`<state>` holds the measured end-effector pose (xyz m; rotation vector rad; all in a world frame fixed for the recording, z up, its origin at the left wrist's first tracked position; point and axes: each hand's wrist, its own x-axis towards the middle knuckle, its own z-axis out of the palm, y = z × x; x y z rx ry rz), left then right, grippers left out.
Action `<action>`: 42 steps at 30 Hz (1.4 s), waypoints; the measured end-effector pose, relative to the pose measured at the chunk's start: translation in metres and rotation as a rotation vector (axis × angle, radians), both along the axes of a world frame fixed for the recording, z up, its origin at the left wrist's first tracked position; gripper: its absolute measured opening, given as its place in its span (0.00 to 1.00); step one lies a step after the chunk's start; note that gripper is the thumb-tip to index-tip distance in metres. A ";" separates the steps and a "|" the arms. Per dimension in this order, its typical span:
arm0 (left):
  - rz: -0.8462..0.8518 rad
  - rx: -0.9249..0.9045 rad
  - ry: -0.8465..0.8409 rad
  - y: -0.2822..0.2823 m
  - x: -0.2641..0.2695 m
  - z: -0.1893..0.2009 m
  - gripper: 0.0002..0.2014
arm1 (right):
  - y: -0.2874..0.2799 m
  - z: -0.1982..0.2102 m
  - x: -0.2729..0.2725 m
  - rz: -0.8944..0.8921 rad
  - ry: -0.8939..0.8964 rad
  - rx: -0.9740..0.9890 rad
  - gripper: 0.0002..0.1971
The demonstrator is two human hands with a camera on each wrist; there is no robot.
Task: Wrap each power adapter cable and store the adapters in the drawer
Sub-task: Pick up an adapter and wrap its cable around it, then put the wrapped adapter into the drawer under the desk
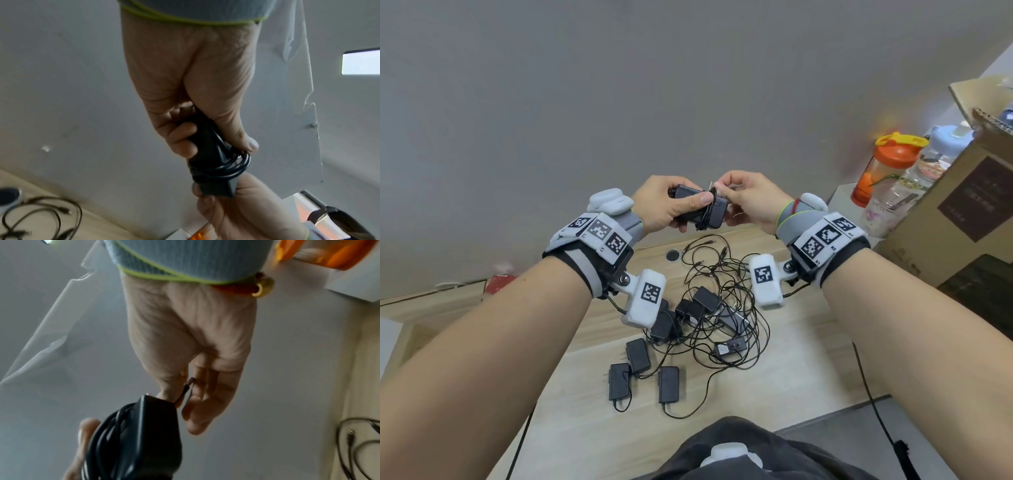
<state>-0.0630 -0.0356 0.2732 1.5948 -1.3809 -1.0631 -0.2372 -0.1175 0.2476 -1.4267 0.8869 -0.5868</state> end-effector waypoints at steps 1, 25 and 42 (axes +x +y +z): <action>0.010 -0.008 0.022 0.000 -0.003 -0.003 0.18 | 0.003 -0.003 -0.002 -0.009 -0.023 0.026 0.09; -0.149 0.243 -0.025 0.017 -0.110 -0.113 0.36 | 0.103 -0.094 -0.093 -0.329 0.010 0.292 0.26; -0.091 0.567 0.037 0.084 -0.313 -0.201 0.15 | 0.153 -0.195 -0.308 -0.337 0.327 0.569 0.33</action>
